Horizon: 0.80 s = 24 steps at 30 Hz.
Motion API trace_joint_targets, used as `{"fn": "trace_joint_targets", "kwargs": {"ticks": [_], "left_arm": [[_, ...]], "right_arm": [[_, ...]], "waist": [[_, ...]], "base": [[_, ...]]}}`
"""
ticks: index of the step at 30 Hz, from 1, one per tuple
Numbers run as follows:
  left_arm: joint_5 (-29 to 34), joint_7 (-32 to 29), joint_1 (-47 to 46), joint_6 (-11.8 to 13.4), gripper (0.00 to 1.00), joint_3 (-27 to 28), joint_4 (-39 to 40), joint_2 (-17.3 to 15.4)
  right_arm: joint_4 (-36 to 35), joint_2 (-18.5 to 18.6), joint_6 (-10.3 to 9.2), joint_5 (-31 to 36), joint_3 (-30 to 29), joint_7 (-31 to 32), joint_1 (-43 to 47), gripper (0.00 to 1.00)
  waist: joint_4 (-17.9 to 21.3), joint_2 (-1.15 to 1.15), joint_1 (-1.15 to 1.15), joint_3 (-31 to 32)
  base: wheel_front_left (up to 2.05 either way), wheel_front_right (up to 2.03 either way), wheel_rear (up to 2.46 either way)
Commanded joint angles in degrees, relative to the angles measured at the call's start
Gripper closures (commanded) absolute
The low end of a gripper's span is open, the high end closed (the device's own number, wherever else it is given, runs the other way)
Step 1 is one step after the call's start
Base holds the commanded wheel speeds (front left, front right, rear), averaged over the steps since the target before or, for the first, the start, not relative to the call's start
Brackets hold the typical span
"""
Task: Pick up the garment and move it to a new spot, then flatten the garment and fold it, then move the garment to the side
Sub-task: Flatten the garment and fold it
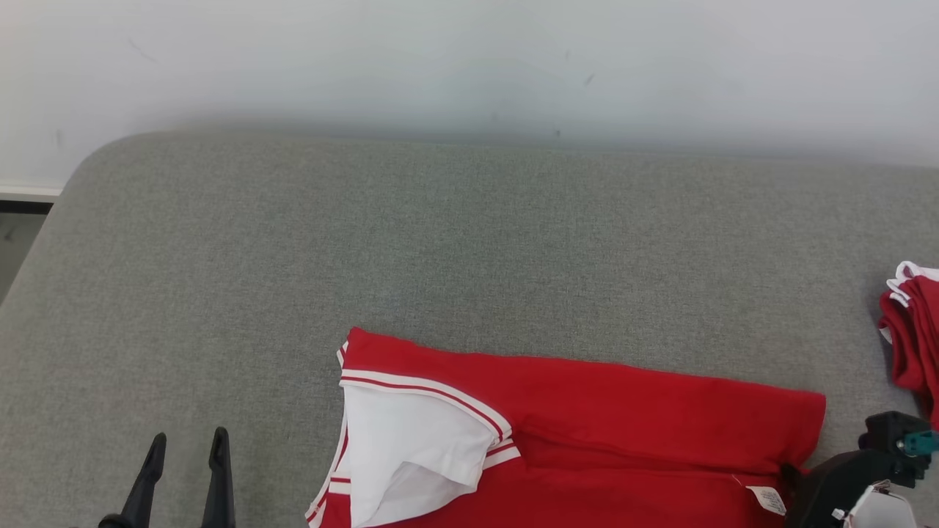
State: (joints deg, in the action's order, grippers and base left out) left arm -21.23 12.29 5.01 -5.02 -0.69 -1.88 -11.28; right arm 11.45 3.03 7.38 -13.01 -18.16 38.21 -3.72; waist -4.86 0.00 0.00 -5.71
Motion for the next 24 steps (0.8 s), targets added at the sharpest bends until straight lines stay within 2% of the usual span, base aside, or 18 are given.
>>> {"fn": "trace_joint_targets", "kwargs": {"ticks": [1, 8, 16, 21, 24], "left_arm": [[-0.6, -0.5, 1.1, 0.5, 0.00, 0.3, 0.4, -0.1], [-1.1, -1.3, 2.6, 1.5, 0.00, 0.7, 1.9, -0.3], [-1.6, -1.6, 3.6, 1.8, 0.00, 0.2, 2.8, -0.1], [-1.5, -1.5, 3.3, 1.9, 0.00, 0.1, 2.9, -0.2], [-1.7, -1.6, 3.1, 2.0, 0.00, 0.1, 2.8, -0.3]], "right_arm": [[-0.8, -0.1, 0.19, 0.3, -1.4, -1.0, 0.0, 1.00], [-5.5, -0.1, 0.13, 3.1, -9.5, -2.7, 1.2, 1.00], [-13.9, -0.1, 0.13, 5.9, -18.7, -1.5, 2.5, 1.00], [-16.6, -0.1, 0.13, 7.4, -21.2, -0.5, 2.5, 1.00], [-17.3, -0.2, 0.13, 5.8, -19.2, 0.3, 2.4, 1.00]], "waist": [[0.3, 0.00, 0.00, 0.7], [1.1, 0.00, 0.00, 1.7], [2.2, 0.00, 0.00, 1.6], [2.5, 0.00, 0.00, 1.4], [2.7, 0.00, 0.00, 1.4]], "base": [[0.00, 0.00, 0.00], [0.00, 0.00, 0.00], [0.00, 0.00, 0.00], [0.00, 0.00, 0.00], [0.00, 0.00, 0.00]]}}
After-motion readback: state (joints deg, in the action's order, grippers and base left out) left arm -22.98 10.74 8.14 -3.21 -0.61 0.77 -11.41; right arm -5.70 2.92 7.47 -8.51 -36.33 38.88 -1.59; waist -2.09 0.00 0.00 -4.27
